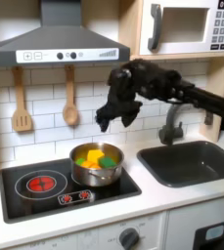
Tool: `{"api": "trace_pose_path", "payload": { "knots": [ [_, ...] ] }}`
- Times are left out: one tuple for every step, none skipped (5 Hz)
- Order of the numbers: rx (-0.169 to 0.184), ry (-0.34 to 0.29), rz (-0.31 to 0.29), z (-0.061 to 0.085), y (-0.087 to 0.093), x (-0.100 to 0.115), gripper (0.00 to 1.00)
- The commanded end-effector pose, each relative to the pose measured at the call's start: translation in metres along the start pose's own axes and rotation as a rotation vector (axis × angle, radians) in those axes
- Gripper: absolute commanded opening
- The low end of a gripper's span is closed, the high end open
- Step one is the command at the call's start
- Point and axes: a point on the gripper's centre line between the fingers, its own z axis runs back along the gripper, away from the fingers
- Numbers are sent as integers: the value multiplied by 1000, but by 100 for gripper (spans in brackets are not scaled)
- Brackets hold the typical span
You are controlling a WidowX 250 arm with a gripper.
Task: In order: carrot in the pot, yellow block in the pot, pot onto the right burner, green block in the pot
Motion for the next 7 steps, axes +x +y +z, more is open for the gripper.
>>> {"api": "trace_pose_path", "payload": {
  "knots": [
    [55, -153, 15, 34, 4, 12, 100],
    [68, -243, 53, 44, 13, 14, 100],
    [74, -301, 55, 53, 26, 15, 100],
    [66, -334, 65, 65, 39, 15, 100],
    [53, -344, 75, 73, 47, 18, 100],
    [34, -389, 71, 92, 50, 25, 3],
    [34, -412, 85, 100, 59, 29, 0]
  ]
}}
